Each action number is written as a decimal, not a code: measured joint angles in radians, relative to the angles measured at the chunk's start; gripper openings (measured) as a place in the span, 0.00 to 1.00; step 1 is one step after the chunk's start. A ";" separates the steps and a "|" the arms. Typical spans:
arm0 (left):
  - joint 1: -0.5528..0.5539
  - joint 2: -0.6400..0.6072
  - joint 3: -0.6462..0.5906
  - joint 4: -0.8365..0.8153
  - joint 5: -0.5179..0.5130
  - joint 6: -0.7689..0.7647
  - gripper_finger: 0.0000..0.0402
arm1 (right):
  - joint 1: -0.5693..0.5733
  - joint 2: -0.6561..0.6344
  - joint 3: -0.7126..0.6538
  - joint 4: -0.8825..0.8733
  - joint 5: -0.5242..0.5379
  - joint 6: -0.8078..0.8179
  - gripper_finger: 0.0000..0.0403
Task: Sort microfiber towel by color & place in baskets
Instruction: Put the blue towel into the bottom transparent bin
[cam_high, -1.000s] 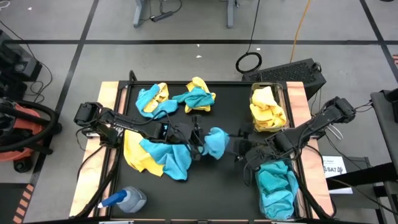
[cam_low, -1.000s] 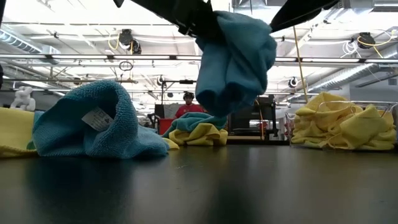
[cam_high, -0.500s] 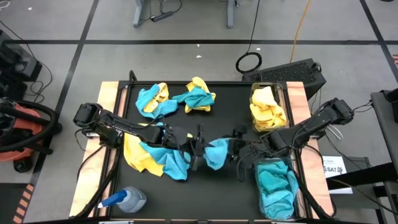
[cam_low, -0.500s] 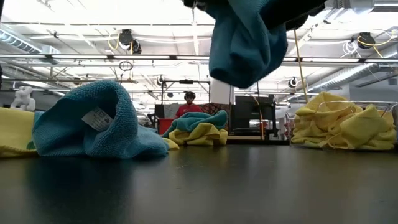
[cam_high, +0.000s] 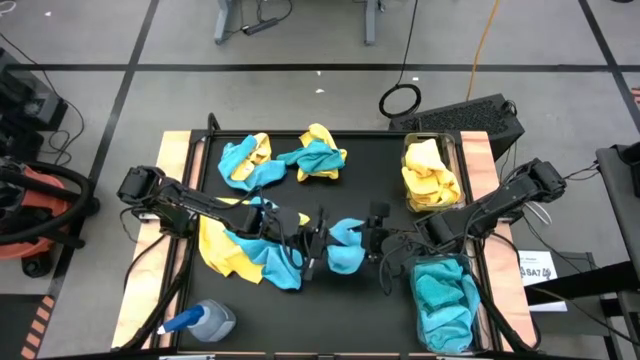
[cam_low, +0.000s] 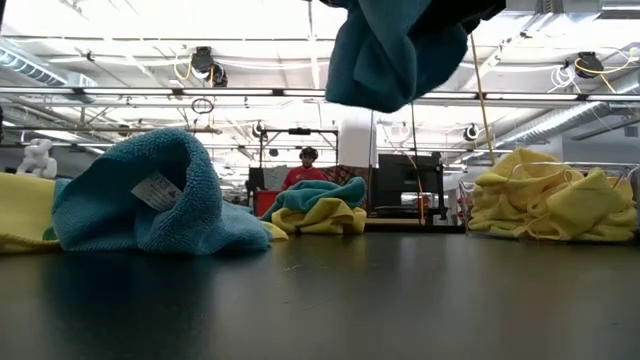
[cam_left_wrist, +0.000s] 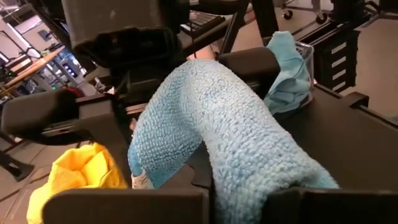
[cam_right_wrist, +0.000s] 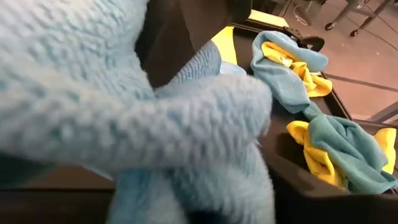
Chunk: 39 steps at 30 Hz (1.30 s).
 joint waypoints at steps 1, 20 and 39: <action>-0.002 0.000 0.000 -0.001 -0.009 0.000 0.07 | 0.000 0.000 0.000 -0.007 -0.002 0.000 0.27; -0.008 0.000 0.000 -0.262 -0.161 -0.133 0.67 | 0.101 -0.095 0.106 -0.438 -0.253 0.114 0.01; -0.008 0.000 -0.010 -0.279 -0.162 -0.185 0.68 | 0.400 -0.161 0.218 -1.096 -0.623 0.817 0.00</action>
